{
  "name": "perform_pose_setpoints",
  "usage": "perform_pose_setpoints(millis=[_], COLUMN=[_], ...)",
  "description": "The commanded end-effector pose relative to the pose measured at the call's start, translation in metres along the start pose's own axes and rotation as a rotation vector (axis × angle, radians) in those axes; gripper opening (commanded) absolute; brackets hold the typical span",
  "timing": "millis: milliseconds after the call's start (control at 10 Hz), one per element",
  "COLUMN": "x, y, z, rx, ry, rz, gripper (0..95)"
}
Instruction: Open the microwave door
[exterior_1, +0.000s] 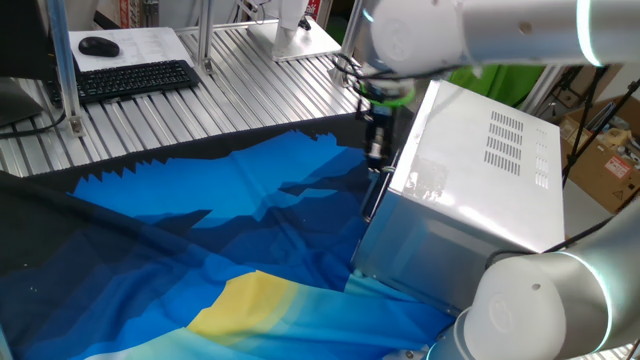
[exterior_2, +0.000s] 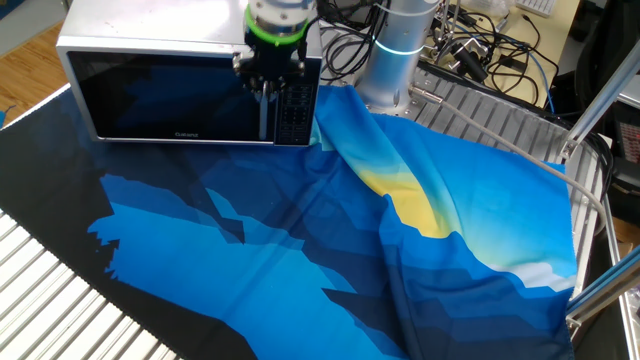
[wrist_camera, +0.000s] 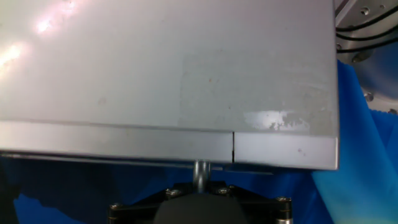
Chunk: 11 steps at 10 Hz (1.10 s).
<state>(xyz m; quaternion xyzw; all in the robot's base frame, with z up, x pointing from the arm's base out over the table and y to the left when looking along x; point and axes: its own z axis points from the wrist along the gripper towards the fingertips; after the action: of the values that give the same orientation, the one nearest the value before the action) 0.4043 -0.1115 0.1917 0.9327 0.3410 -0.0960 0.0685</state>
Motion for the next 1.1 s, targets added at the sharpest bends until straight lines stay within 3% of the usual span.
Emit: perform_pose_setpoints(millis=[100, 400, 700, 1100], x=[-0.0002, 0.0012, 0.0057, 0.0066], y=[0.0003, 0.0015, 0.0033, 0.0017], z=[-0.0026, -0.0012, -0.0035, -0.0036], rx=[-0.016, -0.007, -0.023, -0.043], ry=[0.015, 0.033, 0.021, 0.028], rz=[0.002, -0.019, 0.009, -0.023], gripper=[0.0, 0.0, 0.0, 0.0])
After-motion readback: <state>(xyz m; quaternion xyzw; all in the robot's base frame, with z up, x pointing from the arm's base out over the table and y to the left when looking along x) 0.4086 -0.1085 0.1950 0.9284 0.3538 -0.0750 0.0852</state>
